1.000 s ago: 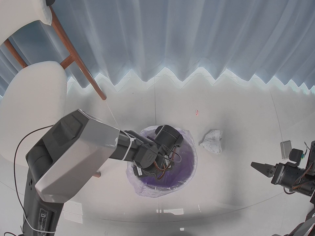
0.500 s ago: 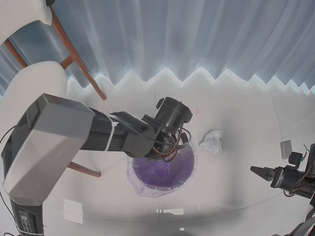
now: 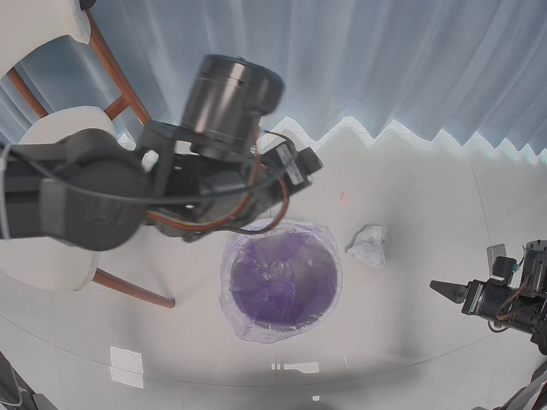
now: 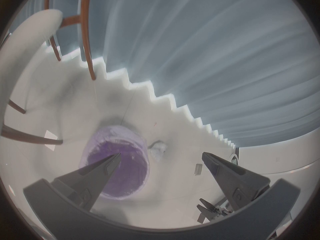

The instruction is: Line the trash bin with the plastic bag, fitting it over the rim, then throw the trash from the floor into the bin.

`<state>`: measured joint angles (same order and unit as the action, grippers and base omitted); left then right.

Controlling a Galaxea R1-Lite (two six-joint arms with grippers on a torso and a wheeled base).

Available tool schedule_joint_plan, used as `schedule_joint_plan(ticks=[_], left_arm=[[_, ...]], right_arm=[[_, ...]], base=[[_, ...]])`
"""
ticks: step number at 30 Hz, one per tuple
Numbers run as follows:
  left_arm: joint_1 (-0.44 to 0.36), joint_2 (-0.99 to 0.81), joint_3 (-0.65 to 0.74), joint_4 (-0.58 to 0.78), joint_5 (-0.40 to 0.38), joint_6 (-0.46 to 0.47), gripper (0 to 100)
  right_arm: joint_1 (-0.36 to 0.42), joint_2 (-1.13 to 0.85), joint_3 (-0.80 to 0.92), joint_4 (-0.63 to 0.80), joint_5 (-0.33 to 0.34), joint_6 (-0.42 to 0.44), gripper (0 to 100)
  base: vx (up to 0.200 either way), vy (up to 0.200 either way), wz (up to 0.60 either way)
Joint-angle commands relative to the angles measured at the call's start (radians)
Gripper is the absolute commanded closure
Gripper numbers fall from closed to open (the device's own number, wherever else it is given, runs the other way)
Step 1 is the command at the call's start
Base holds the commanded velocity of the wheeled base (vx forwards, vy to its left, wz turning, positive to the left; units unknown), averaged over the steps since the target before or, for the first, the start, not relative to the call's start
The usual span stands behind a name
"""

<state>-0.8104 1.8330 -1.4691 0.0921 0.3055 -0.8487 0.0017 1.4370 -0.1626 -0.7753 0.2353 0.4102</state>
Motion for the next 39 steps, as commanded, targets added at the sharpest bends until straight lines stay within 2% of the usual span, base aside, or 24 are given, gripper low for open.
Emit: schedule_joint_plan(ticks=[1,6,10,17,25,28,32,39], left_arm=[[0.089,-0.345,0.260,-0.143,0.017,0.088,0],[0.205,-0.494,0.494,-0.325,0.007,0.192,0],[0.270,-0.597,0.650,-0.468,-0.009,0.206,0],[0.418,-0.722,0.797,-0.488,-0.040,0.220,0],[0.497,-0.808,0.905,-0.489,-0.045,0.270,0],[0.585,-0.828,0.961,-0.491,-0.046,0.293,0],[0.651,-0.857,0.975,-0.491,-0.057,0.296,0],[0.677,-0.916,1.041,-0.489,-0.054,0.318,0]], right_arm=[[-0.068,0.218,-0.074,-0.062,-0.019,-0.076,0],[-0.086,0.359,-0.087,-0.177,-0.019,-0.133,0],[-0.086,0.487,-0.103,-0.292,-0.021,-0.171,0],[-0.086,0.714,-0.232,-0.433,-0.030,-0.200,0],[-0.086,0.856,-0.425,-0.403,-0.047,-0.200,0],[-0.080,0.908,-0.537,-0.325,-0.056,-0.202,0],[-0.078,0.956,-0.677,-0.260,-0.076,-0.199,0],[-0.083,1.010,-0.896,-0.085,-0.076,-0.195,0]], base=[[0.000,0.000,0.00],[0.000,0.000,0.00],[0.000,0.000,0.00],[0.000,0.000,0.00],[0.000,0.000,0.00],[0.000,0.000,0.00],[0.000,0.000,0.00],[0.000,0.000,0.00]])
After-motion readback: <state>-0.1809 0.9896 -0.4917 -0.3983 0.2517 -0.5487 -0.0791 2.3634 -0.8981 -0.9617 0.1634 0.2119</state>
